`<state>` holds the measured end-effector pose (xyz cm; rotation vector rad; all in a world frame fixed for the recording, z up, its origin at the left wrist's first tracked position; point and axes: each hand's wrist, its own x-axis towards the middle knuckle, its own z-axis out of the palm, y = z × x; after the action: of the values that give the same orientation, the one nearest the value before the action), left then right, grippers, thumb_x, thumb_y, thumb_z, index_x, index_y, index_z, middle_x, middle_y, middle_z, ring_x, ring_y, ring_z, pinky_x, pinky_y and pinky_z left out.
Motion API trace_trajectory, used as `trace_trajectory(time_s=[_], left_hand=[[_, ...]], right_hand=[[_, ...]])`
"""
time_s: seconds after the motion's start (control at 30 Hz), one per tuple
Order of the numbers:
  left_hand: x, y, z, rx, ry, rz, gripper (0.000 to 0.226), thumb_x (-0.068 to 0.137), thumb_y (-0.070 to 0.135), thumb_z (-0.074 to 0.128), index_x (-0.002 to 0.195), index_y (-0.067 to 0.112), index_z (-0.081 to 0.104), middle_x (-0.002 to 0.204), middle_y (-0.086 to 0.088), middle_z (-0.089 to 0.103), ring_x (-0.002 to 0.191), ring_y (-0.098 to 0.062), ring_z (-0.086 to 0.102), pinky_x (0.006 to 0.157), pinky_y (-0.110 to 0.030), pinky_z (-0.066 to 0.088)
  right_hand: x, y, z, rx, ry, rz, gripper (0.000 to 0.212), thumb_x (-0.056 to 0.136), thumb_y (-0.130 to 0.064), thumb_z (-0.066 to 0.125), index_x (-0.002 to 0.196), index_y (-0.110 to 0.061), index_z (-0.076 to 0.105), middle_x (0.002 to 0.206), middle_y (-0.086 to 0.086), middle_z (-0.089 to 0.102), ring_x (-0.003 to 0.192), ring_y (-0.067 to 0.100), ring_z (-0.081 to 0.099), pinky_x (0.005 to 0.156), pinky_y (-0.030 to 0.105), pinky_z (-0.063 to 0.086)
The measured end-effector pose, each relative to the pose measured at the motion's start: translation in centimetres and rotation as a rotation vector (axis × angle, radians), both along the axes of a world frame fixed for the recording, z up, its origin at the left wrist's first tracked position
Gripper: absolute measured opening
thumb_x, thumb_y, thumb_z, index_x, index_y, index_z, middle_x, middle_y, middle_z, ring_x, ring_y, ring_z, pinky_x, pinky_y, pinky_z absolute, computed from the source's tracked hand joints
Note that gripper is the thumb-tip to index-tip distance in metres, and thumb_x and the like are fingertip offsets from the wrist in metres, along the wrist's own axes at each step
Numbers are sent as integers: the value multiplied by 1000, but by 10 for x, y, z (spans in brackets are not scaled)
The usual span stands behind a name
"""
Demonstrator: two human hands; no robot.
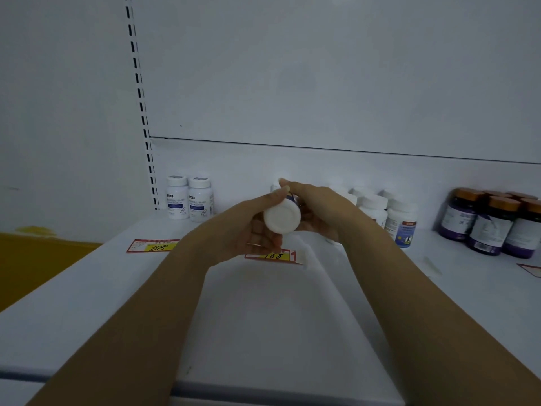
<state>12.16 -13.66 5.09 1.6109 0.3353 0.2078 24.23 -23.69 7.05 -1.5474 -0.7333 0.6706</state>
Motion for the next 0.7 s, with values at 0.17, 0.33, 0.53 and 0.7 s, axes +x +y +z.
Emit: trace_trajectory(time_s=[0.17, 0.33, 0.53, 0.7], left_hand=[[1, 2, 0, 37, -19, 52, 47, 77, 45, 64, 107, 9, 64, 88, -12, 73, 78, -21, 70, 80, -30, 54], [9, 6, -10, 606, -37, 253, 29, 82, 30, 70, 107, 23, 57, 88, 12, 63, 78, 1, 57, 63, -8, 42], [14, 16, -24, 807, -5, 341, 40, 82, 31, 70, 114, 15, 54, 96, 7, 56, 78, -4, 51, 59, -9, 33], [16, 17, -25, 803, 12, 355, 41, 87, 30, 65, 120, 12, 50, 107, 3, 57, 90, -10, 52, 65, -14, 39]], right_hand=[[3, 4, 1, 46, -136, -41, 42, 88, -41, 62, 110, -5, 65, 98, 12, 71, 82, 23, 69, 72, 31, 59], [4, 0, 3, 171, -323, -19, 40, 88, -20, 64, 127, -13, 58, 115, 6, 66, 105, 19, 64, 92, 33, 53], [-4, 3, 5, 41, -649, -130, 43, 86, -36, 66, 124, -18, 61, 120, -2, 63, 104, 10, 58, 72, 11, 45], [-10, 12, 17, -103, -863, -209, 37, 90, -32, 61, 116, -6, 64, 118, 8, 65, 106, 18, 60, 83, 27, 50]])
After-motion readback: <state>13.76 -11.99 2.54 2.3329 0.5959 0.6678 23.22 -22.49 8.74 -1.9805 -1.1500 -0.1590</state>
